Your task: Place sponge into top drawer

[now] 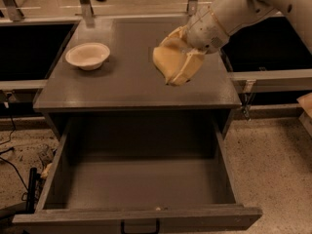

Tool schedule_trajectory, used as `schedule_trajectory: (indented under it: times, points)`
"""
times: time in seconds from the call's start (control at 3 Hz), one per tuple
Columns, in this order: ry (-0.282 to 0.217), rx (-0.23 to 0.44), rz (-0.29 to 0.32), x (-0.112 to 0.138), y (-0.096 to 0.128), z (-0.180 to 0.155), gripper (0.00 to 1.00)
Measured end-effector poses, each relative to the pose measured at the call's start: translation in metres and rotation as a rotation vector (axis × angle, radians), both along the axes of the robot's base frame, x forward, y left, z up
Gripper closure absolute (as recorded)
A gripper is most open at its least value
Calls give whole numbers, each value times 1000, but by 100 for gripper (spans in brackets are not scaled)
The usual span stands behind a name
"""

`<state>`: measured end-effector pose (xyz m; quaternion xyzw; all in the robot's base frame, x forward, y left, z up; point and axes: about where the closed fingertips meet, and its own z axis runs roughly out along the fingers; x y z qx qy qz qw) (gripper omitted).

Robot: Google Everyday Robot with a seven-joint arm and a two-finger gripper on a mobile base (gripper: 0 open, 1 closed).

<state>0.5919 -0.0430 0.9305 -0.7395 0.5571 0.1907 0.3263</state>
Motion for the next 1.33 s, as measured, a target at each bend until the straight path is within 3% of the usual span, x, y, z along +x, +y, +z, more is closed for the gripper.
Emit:
schedule_trajectory:
  times: [0.67, 1.33]
  points:
    - [19, -15, 49, -69, -5, -24, 100]
    - [69, -81, 22, -131, -30, -55, 100]
